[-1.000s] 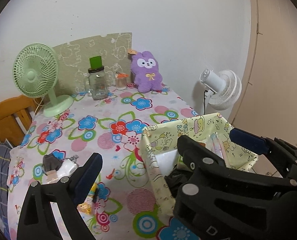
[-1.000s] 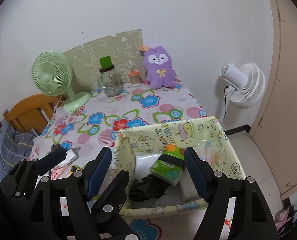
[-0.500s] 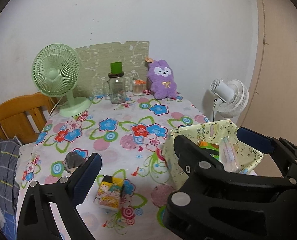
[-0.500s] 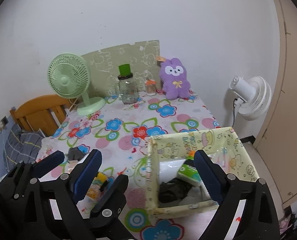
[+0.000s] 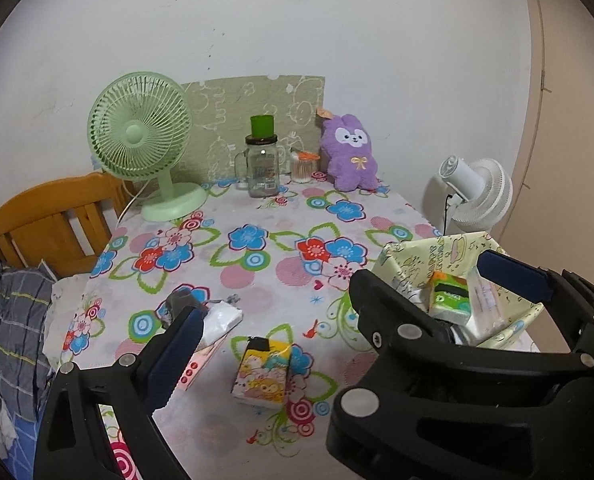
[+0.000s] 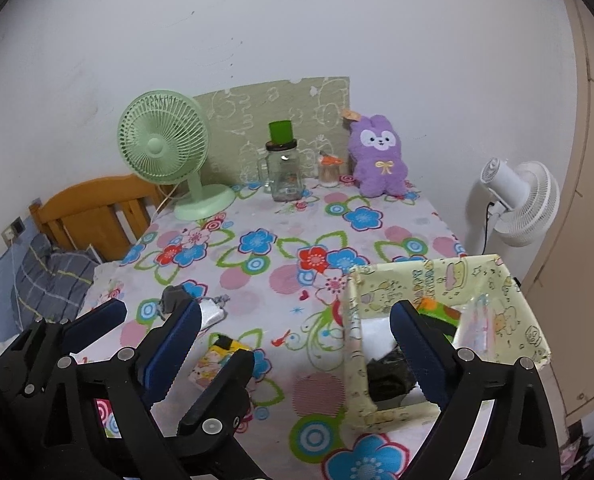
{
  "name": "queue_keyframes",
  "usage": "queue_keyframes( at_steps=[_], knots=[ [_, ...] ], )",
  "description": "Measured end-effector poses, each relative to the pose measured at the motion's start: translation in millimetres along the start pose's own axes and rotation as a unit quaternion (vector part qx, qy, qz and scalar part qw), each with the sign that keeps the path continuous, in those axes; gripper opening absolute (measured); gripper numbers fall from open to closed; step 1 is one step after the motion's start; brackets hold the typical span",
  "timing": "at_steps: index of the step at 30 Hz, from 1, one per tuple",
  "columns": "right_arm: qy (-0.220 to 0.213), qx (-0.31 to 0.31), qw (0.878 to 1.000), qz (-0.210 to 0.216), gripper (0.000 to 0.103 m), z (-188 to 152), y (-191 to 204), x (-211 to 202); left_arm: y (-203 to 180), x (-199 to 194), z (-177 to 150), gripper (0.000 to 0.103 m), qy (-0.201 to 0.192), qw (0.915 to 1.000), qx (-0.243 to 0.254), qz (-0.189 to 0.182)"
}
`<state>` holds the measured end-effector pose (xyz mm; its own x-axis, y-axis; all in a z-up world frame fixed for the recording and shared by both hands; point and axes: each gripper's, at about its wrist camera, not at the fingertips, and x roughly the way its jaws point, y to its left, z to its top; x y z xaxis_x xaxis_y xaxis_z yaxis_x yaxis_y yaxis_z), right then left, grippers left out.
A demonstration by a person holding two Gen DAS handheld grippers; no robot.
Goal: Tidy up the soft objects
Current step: 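Withdraw both tools from the box back toward the remaining pile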
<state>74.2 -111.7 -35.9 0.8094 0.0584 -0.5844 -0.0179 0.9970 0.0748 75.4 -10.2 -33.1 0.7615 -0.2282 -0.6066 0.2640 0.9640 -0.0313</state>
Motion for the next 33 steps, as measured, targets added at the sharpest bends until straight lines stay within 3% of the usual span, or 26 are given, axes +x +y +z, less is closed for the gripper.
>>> queue_keyframes(
  at_steps=[33],
  knots=[
    [0.079,0.0,0.996,0.04,0.097,-36.4,58.5,82.3,75.6,53.7,-41.0,0.096,0.064,0.997,-0.014,0.041]
  ],
)
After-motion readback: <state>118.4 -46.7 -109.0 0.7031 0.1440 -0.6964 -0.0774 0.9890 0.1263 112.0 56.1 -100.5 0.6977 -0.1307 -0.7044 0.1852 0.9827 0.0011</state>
